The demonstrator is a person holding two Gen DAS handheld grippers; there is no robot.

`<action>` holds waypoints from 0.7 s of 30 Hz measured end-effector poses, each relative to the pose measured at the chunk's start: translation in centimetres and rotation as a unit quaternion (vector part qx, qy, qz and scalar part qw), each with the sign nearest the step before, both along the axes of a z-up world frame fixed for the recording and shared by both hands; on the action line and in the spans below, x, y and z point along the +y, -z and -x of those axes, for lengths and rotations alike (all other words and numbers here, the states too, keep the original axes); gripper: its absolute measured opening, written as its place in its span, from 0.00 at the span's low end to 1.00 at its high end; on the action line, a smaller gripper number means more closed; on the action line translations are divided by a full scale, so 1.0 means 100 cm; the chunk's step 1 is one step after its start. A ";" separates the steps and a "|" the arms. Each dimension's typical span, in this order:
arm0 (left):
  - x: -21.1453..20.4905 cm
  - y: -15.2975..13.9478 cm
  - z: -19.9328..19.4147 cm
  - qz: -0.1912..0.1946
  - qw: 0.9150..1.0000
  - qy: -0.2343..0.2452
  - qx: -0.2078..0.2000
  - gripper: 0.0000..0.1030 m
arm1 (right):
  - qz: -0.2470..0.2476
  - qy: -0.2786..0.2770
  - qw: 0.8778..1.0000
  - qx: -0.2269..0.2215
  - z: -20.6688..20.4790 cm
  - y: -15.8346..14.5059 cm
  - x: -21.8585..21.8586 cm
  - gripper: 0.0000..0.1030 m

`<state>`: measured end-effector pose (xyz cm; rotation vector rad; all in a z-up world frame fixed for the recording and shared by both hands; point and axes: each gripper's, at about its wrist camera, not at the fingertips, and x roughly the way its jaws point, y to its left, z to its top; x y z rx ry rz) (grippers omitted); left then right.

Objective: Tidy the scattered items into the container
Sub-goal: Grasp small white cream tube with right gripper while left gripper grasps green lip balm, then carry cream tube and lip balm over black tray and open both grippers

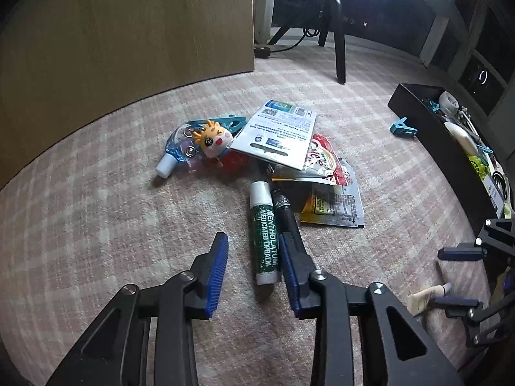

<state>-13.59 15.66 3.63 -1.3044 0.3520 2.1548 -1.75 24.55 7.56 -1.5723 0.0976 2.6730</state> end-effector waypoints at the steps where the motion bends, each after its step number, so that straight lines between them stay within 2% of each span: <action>1: 0.002 0.001 0.000 0.002 1.000 0.000 0.002 0.25 | -0.001 -0.002 1.000 0.000 0.001 0.000 -0.002 0.42; 4: 0.008 0.002 0.000 0.012 1.000 0.002 0.013 0.24 | 0.000 -0.015 1.000 -0.001 0.004 0.001 -0.009 0.37; 6: 0.010 0.001 0.001 0.016 1.000 0.003 0.015 0.15 | -0.011 -0.018 1.000 -0.002 0.005 0.003 -0.014 0.26; 8: 0.012 0.001 -0.001 0.019 1.000 0.006 0.019 0.14 | -0.014 -0.021 1.000 -0.002 0.005 0.002 -0.016 0.22; 12: 0.009 0.000 -0.008 0.024 0.999 0.008 0.032 0.14 | 0.018 0.004 1.000 0.004 -0.001 0.002 -0.008 0.21; 17: -0.004 -0.011 -0.011 0.002 0.999 -0.012 0.031 0.14 | 0.042 0.039 0.998 0.023 -0.010 -0.007 0.003 0.21; 21: -0.016 -0.033 -0.016 -0.021 0.999 -0.024 0.041 0.14 | 0.054 0.067 0.995 0.052 -0.018 -0.024 0.014 0.21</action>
